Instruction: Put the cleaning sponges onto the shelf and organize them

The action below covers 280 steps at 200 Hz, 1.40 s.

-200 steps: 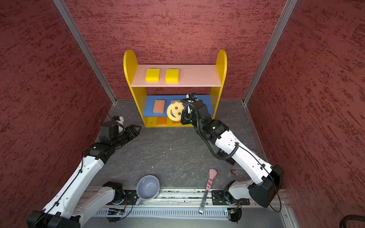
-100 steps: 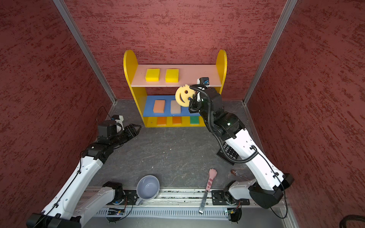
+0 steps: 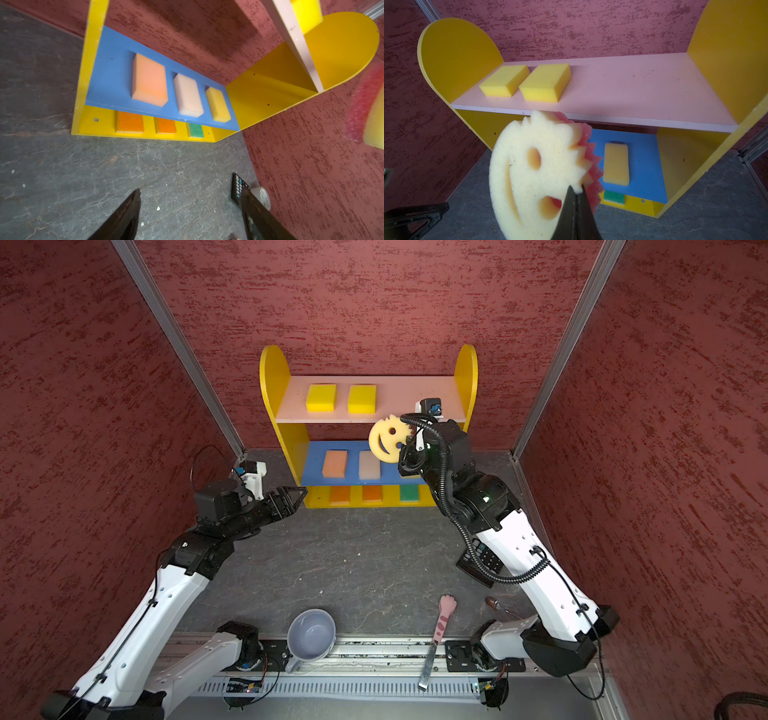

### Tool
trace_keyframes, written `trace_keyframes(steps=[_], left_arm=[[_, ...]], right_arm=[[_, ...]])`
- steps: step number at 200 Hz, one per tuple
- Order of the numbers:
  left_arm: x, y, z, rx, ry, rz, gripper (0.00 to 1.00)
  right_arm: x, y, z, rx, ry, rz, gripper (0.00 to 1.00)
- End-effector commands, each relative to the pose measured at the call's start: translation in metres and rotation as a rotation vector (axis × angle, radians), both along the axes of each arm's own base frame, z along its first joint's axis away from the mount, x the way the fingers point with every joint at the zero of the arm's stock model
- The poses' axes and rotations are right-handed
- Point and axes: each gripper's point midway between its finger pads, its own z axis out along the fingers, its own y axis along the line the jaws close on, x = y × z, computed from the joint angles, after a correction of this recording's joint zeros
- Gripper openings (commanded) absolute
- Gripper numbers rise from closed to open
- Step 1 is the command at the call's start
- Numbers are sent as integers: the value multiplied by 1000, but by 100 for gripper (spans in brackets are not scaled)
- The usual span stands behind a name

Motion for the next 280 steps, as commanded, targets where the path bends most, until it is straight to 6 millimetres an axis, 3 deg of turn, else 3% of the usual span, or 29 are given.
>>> trace_keyframes(steps=[1, 34, 54, 89, 163, 224, 255, 280], left_arm=[[0, -3, 7, 20, -41, -16, 75], [0, -1, -8, 25, 1, -1, 75], [1, -1, -13, 33, 13, -3, 74], [4, -3, -19, 19, 25, -3, 73], [11, -8, -43, -3, 98, -6, 71], [11, -7, -50, 8, 112, -4, 72], [12, -5, -50, 11, 115, 1, 72], [14, -1, -48, 31, 108, 7, 72]], right_arm=[[-6, 14, -43, 5, 126, 71, 0], [-18, 50, -157, 56, 360, 219, 0], [-28, 62, -208, 134, 475, 251, 0], [-38, 72, -260, 240, 570, 270, 0], [-57, 71, -373, 300, 763, 215, 2], [-55, 71, -409, 285, 819, 173, 34], [-50, 65, -399, 271, 788, 141, 46], [-43, 57, -371, 227, 722, 119, 50]])
